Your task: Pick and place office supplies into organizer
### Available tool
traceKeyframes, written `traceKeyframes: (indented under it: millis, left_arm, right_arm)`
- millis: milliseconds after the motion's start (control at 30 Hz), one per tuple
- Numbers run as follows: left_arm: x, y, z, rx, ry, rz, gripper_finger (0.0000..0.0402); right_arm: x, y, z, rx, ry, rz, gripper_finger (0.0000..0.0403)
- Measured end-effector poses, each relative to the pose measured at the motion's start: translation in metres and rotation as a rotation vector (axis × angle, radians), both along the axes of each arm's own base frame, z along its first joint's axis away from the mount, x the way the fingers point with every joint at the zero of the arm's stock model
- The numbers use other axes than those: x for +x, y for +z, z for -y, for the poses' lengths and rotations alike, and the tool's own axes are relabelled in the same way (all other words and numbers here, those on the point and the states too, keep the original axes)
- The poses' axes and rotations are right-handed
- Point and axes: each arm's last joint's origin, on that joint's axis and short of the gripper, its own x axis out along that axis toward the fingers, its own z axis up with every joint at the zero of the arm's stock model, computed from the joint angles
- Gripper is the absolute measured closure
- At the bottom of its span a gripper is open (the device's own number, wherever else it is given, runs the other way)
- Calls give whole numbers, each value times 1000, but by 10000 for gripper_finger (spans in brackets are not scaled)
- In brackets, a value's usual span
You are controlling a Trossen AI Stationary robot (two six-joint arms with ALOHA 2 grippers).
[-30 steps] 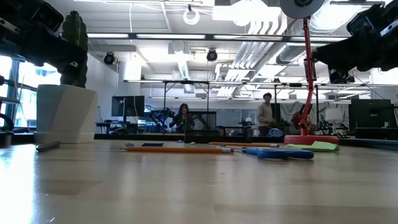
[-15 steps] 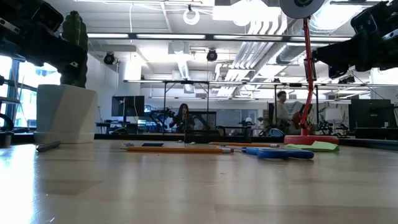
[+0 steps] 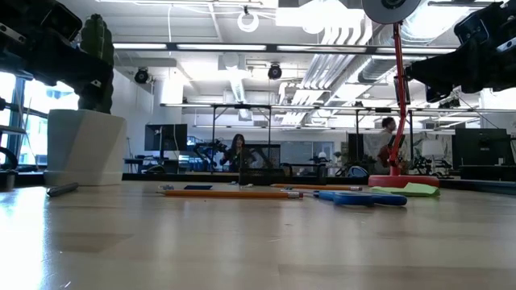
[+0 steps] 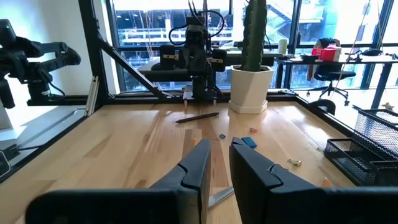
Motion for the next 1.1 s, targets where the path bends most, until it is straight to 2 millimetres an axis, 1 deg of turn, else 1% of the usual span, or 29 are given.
traceKeyframes:
  millis: [300,400,500,567,667,733,767,1100]
  left_arm:
    - [0,0,0,8,-1,0,389]
    - [0,1,0,64,7,7,389]
    - [1,1,2,134,-81,29,389]
    - [1,1,2,150,-89,72,389]
    - [4,-3,1,114,-45,125,389]
    - [4,-4,0,34,0,115,389]
    - [4,-4,0,22,3,113,389]
    - [7,-8,0,-20,11,64,389]
  right_arm:
    - [0,0,0,0,0,0,350]
    - [0,0,0,0,0,-1,350]
    - [0,0,0,0,0,-1,350]
    - [0,0,0,0,0,-1,350]
    - [0,0,0,0,0,-1,350]
    - [0,0,0,0,0,-1,350]
    - [0,0,0,0,0,-2,350]
    - [0,0,0,0,0,-1,350]
